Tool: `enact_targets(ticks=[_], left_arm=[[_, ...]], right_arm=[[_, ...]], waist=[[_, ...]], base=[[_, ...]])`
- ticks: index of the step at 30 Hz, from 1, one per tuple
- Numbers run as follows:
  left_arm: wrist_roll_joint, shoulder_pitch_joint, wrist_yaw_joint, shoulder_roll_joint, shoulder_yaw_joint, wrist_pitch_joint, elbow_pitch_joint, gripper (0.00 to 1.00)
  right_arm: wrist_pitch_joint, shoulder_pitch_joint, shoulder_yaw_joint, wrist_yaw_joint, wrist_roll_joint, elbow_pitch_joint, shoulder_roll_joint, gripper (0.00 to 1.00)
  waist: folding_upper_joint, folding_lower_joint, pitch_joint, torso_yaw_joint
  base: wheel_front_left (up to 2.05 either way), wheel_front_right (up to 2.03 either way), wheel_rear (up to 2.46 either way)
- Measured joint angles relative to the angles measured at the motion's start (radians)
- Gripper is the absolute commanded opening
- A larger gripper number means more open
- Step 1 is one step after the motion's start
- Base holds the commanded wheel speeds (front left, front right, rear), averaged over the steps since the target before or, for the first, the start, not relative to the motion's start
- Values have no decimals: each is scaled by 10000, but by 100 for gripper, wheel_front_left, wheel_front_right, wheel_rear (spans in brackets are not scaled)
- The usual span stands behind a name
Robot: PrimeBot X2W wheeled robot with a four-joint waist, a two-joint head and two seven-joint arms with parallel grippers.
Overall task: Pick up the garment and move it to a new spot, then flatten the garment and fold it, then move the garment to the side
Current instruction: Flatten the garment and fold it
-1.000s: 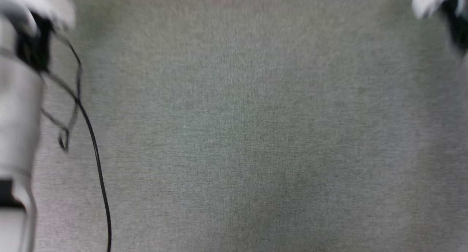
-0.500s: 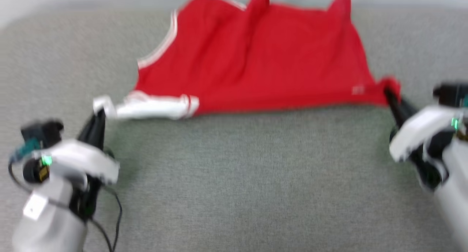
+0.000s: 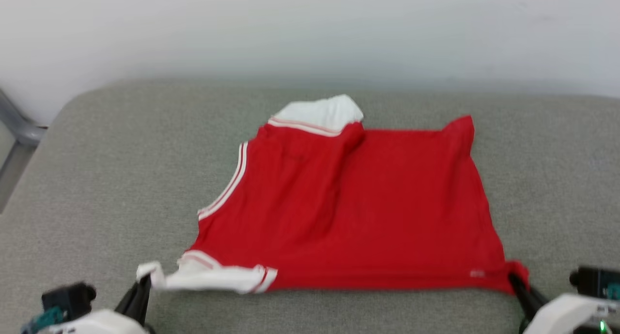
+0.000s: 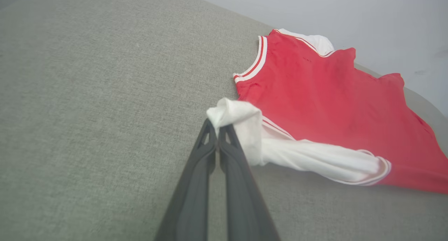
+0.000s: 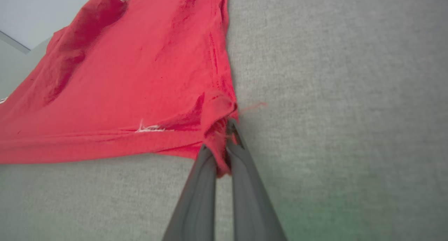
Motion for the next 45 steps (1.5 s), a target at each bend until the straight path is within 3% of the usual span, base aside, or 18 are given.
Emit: enact_targets(ticks=[9, 14, 19, 26, 32, 45], left_arm=[[-301, 2129, 970, 497, 284, 800, -1990, 0], [-343, 2295, 1225, 669, 278, 1106, -2782, 0], [-182, 1577, 1223, 736, 146, 1266, -2976, 0], [123, -510, 773, 514, -291, 1358, -2092, 0], [353, -2093, 150, 52, -884, 1346, -610, 0], [226, -2948, -897, -290, -1657, 1893, 1655, 0]], right_arm=[[1507, 2976, -2013, 15, -1039, -2539, 1145, 0], [2669, 3849, -2907, 12, -2002, -4364, 1753, 0], [3432, 3756, -3289, -10, -2750, -5699, 2056, 0], [3860, 2270, -2980, -65, -3363, -5852, 1893, 0], [3749, 1112, -2543, -69, -3405, -4959, 1735, 0], [3371, 436, -1862, -67, -3344, -3208, 1595, 0]], waist=[[0, 0, -493, 180], [0, 3, -491, 169], [0, 3, -235, 157], [0, 5, 529, 168], [0, 6, 1346, 118], [-1, 5, 1897, -124]], base=[[0, 0, 0], [0, 0, 0], [0, 0, 0], [0, 0, 0], [0, 0, 0], [0, 0, 0]])
